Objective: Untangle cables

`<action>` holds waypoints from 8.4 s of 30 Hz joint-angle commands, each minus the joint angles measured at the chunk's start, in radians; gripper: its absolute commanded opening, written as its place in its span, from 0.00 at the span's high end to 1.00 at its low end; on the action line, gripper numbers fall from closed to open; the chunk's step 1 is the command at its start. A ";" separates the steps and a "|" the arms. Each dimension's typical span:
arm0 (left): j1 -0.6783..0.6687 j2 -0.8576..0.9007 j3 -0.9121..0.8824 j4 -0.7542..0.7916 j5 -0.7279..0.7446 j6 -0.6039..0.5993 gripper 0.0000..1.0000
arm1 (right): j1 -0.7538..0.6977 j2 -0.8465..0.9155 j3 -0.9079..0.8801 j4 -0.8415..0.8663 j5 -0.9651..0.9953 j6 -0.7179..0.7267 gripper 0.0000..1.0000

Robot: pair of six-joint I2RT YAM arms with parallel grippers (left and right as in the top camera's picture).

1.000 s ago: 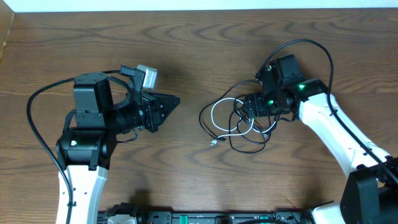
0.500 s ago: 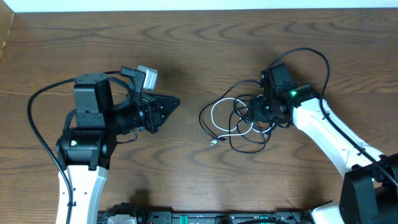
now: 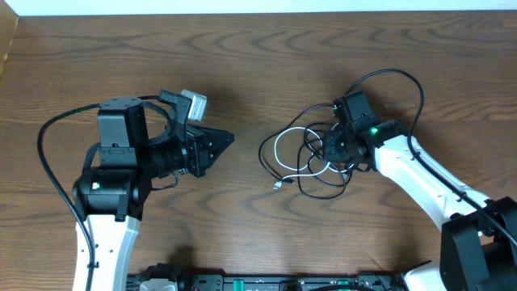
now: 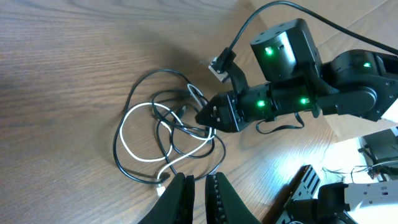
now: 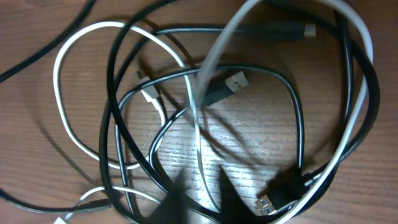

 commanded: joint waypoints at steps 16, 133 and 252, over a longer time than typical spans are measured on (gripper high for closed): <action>0.004 0.003 0.002 -0.029 0.014 0.051 0.87 | 0.002 -0.211 0.254 -0.256 -0.008 -0.063 0.99; 0.180 0.248 -0.028 0.098 0.099 0.108 0.92 | -0.282 0.017 0.788 -0.877 -0.143 -0.652 0.10; -0.544 0.728 -0.028 0.591 -0.093 -0.045 0.58 | -0.325 0.006 1.614 -1.079 -0.388 -0.594 0.99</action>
